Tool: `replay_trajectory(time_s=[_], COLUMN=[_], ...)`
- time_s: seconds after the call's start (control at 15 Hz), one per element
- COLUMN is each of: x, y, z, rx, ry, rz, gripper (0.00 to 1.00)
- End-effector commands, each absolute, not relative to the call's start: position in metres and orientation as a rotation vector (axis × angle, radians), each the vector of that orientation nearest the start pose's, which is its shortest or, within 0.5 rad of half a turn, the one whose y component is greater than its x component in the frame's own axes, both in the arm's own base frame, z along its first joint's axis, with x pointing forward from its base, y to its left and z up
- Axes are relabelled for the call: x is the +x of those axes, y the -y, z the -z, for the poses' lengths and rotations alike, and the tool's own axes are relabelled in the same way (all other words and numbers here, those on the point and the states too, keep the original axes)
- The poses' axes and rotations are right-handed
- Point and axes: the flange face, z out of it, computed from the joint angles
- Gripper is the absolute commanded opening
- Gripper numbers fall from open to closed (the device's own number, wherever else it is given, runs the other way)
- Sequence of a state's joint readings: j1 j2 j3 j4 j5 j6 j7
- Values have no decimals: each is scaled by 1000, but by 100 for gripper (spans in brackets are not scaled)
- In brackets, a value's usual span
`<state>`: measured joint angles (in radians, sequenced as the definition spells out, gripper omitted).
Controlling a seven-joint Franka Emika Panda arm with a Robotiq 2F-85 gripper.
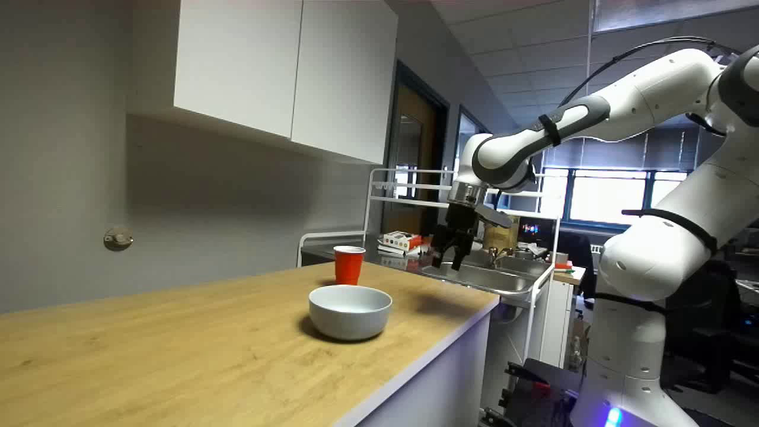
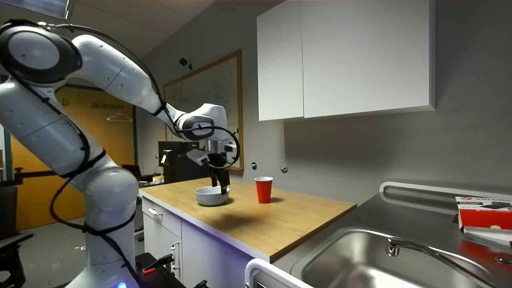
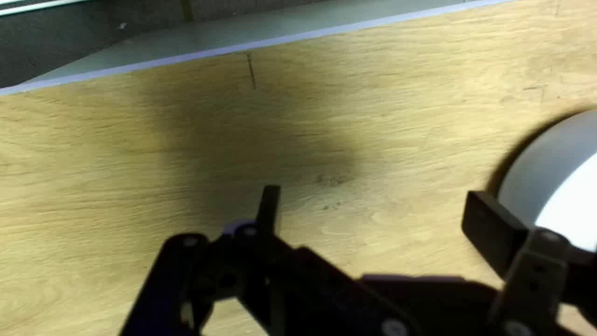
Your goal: Pour the contents of the cup into the bowl
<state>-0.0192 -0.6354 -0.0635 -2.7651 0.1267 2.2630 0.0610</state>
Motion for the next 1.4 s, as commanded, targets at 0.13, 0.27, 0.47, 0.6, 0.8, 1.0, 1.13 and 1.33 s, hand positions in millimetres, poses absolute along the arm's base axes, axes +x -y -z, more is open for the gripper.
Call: replay_trajectory(time_s=[0.13,0.27,0.47,0.6,0.8,1.0,1.13,1.33], x=[349,349,349,354,370,393,412,444], y=[24,24,24,26,28,28,27,23], z=[-409,-409,-409,-409,-412,-416,-420,-428], rx=[-2980,-2980,-2980,-2981,-2984,-2980,-2980,-2985], ry=[-312,-312,-312,-333,-342,-340,-336,-308], rz=[196,196,196,204,234,279,307,342], gripper=[100,100,100,100,100,100,100,100])
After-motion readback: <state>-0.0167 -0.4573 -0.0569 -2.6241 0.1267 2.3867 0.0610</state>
